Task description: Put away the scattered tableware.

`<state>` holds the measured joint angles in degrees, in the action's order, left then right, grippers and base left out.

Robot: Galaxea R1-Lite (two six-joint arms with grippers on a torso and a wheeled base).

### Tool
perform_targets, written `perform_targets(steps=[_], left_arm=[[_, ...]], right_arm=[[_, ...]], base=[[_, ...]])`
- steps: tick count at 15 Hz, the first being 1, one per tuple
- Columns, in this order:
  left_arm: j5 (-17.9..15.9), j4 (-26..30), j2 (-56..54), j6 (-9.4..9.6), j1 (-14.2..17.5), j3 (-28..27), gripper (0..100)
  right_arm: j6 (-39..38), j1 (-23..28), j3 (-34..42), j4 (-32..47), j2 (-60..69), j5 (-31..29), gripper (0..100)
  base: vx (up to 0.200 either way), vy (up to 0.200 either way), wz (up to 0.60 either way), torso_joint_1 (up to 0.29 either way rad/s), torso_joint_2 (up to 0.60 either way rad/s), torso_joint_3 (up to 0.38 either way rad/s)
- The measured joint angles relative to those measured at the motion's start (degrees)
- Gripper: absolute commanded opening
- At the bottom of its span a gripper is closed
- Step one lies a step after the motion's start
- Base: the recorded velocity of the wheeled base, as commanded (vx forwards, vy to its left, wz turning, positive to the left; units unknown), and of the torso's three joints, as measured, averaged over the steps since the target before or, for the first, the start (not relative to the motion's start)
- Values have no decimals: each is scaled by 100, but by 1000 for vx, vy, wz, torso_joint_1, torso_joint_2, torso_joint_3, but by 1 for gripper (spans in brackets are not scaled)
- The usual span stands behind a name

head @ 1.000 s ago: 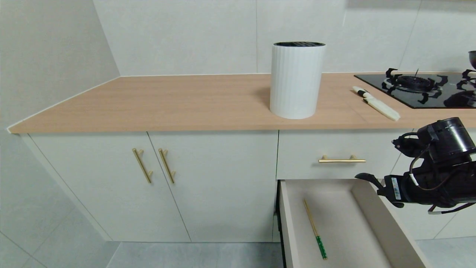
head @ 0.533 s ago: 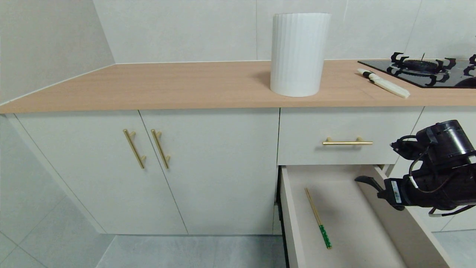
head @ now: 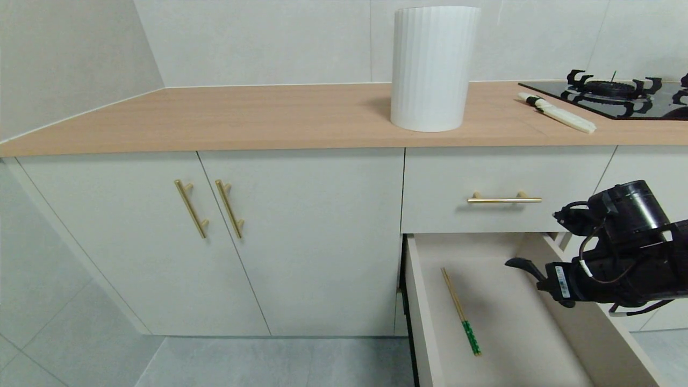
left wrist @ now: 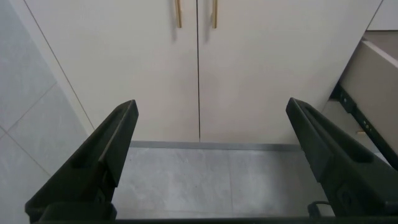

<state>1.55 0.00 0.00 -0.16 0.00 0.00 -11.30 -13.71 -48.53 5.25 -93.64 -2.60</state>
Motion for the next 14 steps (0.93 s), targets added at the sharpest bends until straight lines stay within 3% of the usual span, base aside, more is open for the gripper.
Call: perform_targets(steps=[8, 14], left_arm=[[1, 0, 0, 0, 0, 0, 100], [1, 2, 0, 0, 0, -2, 100]], right_arm=[[-57, -213, 471, -2498, -2007, -477, 0], [-66, -179, 510, -3181, -3120, -482, 0]], base=[[0, 0, 0, 0, 0, 0], [0, 0, 0, 0, 0, 0]])
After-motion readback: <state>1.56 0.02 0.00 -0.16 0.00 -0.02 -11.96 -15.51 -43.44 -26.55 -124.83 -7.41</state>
